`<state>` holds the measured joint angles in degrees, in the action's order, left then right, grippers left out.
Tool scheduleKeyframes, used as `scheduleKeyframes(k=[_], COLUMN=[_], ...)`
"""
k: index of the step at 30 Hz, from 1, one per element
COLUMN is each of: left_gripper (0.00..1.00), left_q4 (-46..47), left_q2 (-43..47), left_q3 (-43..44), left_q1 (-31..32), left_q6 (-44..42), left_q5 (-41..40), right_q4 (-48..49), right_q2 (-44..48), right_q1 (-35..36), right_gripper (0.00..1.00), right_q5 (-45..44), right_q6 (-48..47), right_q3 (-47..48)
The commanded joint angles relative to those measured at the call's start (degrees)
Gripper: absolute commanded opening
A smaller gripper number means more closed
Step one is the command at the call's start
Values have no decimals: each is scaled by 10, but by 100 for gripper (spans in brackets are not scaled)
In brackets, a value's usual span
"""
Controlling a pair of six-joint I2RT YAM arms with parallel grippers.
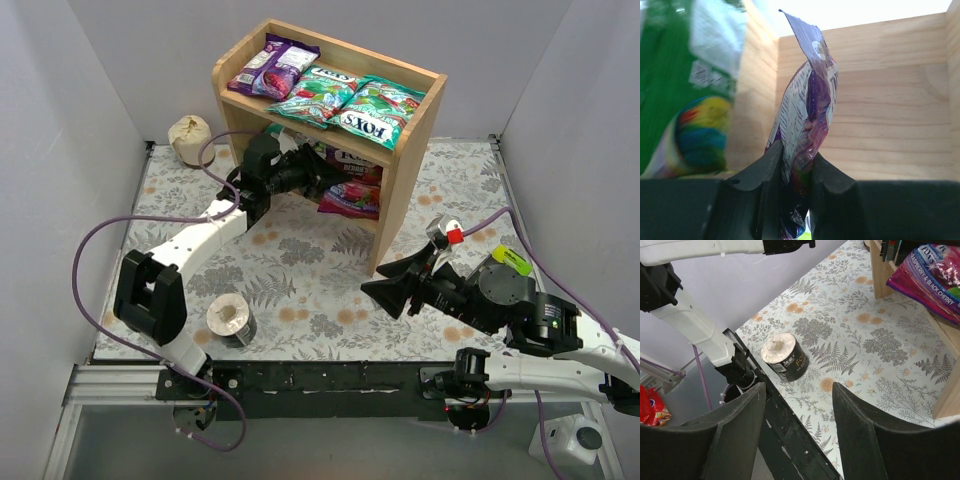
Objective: Place and organize the candy bags onto the shelf
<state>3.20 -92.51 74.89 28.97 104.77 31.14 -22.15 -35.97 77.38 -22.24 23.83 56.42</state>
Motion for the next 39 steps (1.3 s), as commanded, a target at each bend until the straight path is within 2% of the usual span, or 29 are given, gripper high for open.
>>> scheduleKeyframes(k=[1,3,7,10,18,23,26,27,30,31,34,39], left_gripper=[16,16,24,27,25,24,39,52,62,69,78,84], left_q4=[-10,-23,-28,-66,-125,-137,-137,-137,-137,-137,-144,-198], left_q2=[-9,-28,-48,-71,-114,-110,-107,-102,-90,-88,-74,-50], left_q3=[61,84,104,136,200,204,193,189,169,164,155,150], left_q1=[-2,-2,-2,-3,-3,-6,-4,-5,-2,-1,-1,-1], left_q6=[-14,-20,-30,-53,-130,-140,-145,-145,-147,-147,-148,-163], left_q5=[57,63,82,98,155,153,151,149,134,131,118,36], right_q4=[33,34,33,33,40,42,42,42,43,46,47,52], right_q2=[5,5,5,9,10,9,5,2,-3,-3,-7,-4], right_q1=[4,4,3,3,3,4,3,3,4,3,3,3], right_gripper=[63,63,63,62,62,61,61,61,61,61,61,61], right_q5=[1,2,1,-1,8,11,7,7,8,7,9,8], right_q6=[2,2,4,7,15,19,18,18,17,15,14,14], right_q3=[-3,-3,-4,-6,-15,-18,-18,-17,-15,-14,-15,-19])
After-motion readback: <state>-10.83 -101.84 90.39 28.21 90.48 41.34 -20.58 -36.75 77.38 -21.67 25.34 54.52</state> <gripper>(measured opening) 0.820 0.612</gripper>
